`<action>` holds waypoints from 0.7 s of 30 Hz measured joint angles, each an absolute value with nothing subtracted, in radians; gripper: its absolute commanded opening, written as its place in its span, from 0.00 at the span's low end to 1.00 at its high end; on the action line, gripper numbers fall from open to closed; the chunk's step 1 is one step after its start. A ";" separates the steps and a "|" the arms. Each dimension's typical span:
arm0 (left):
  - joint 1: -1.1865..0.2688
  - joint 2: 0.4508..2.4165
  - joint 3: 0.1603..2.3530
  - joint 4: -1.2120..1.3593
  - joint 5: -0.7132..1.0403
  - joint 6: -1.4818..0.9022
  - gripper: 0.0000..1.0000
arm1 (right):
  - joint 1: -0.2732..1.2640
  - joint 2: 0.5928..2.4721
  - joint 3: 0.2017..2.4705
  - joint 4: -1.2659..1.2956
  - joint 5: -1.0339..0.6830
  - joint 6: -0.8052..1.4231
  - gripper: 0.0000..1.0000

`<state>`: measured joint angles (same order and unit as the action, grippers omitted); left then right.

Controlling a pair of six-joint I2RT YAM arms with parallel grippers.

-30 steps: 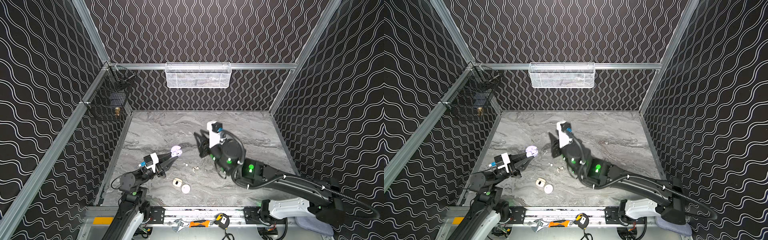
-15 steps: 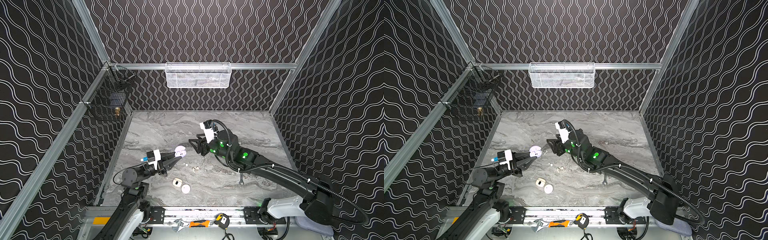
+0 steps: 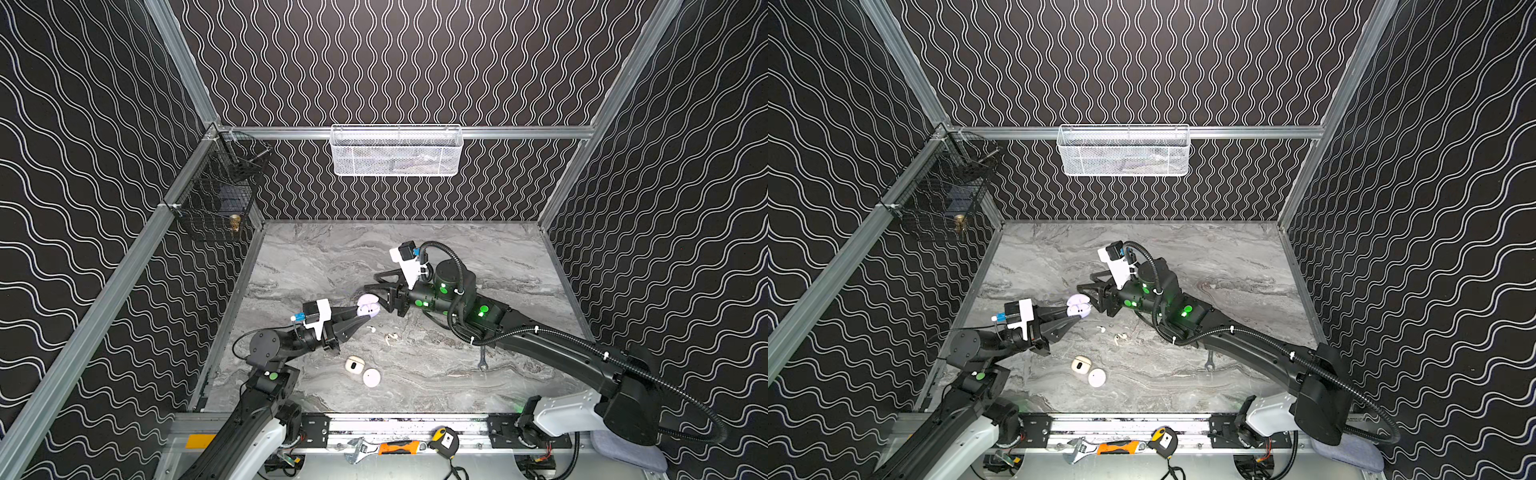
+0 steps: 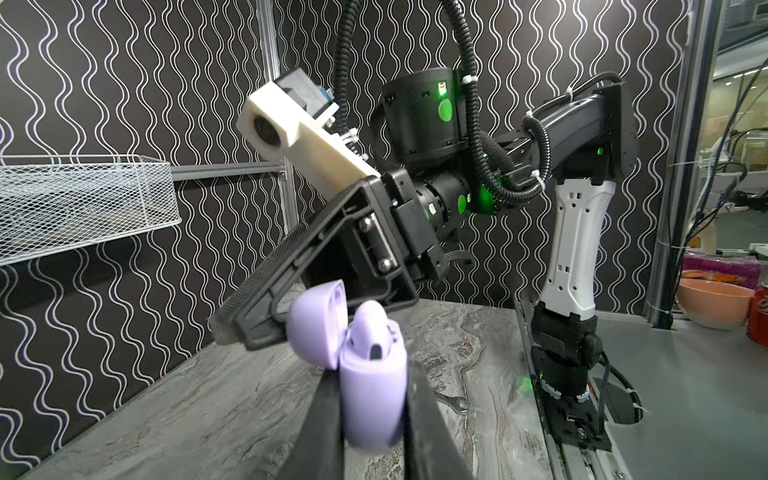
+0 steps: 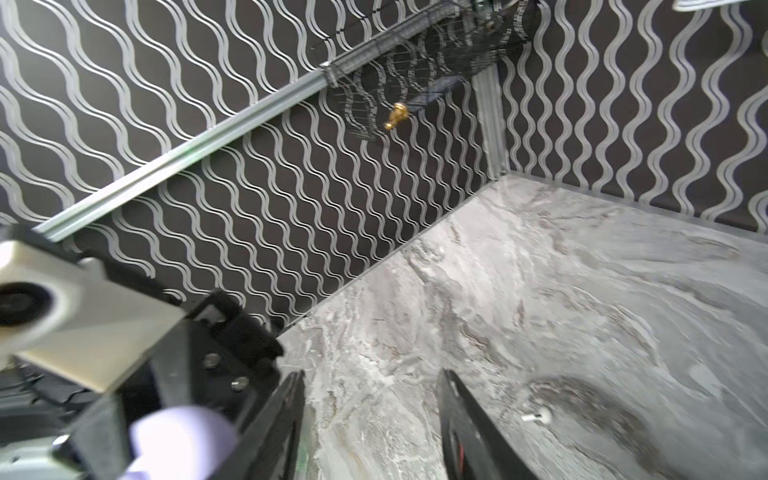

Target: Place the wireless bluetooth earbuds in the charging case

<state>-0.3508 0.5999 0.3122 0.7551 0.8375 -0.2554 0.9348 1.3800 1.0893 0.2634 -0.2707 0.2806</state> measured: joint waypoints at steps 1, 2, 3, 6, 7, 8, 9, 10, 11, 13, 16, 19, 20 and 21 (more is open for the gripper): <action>-0.353 0.602 0.315 0.755 0.838 -0.254 0.00 | 0.933 1.380 1.084 0.277 -0.281 0.284 0.54; -0.354 0.603 0.316 0.755 0.839 -0.251 0.00 | 0.933 1.379 1.076 0.290 -0.292 0.289 0.53; -0.354 0.603 0.316 0.755 0.842 -0.247 0.00 | 0.933 1.377 1.067 0.301 -0.305 0.289 0.53; -0.355 0.603 0.317 0.747 0.848 -0.233 0.00 | 0.932 1.365 1.049 0.333 -0.326 0.299 0.52; -0.355 0.601 0.318 0.739 0.849 -0.232 0.00 | 0.933 1.358 1.042 0.346 -0.333 0.303 0.52; -0.355 0.601 0.319 0.730 0.848 -0.229 0.00 | 0.933 1.349 1.033 0.362 -0.342 0.306 0.52; -0.355 0.598 0.320 0.718 0.844 -0.229 0.00 | 0.934 1.338 1.023 0.376 -0.353 0.307 0.51; -0.355 0.596 0.320 0.709 0.838 -0.229 0.00 | 0.936 1.330 1.016 0.386 -0.364 0.307 0.51; -0.355 0.594 0.320 0.701 0.831 -0.228 0.00 | 0.936 1.320 1.008 0.388 -0.368 0.307 0.50; -0.355 0.594 0.320 0.686 0.813 -0.225 0.00 | 0.938 1.294 0.977 0.398 -0.367 0.307 0.51; -0.356 0.596 0.325 0.654 0.778 -0.218 0.00 | 0.937 1.237 0.931 0.380 -0.300 0.306 0.55; -0.356 0.620 0.340 0.594 0.682 -0.227 0.00 | 0.937 1.153 0.888 0.353 -0.188 0.299 0.59; -0.356 0.638 0.350 0.564 0.638 -0.241 0.00 | 0.937 1.124 0.870 0.345 -0.141 0.297 0.61; -0.355 0.658 0.363 0.529 0.590 -0.261 0.00 | 0.936 1.098 0.849 0.340 -0.095 0.295 0.63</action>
<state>-0.3553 0.6579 0.3634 0.5285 0.5900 -0.2611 0.9363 1.0977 0.8486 0.3401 -0.0948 0.2951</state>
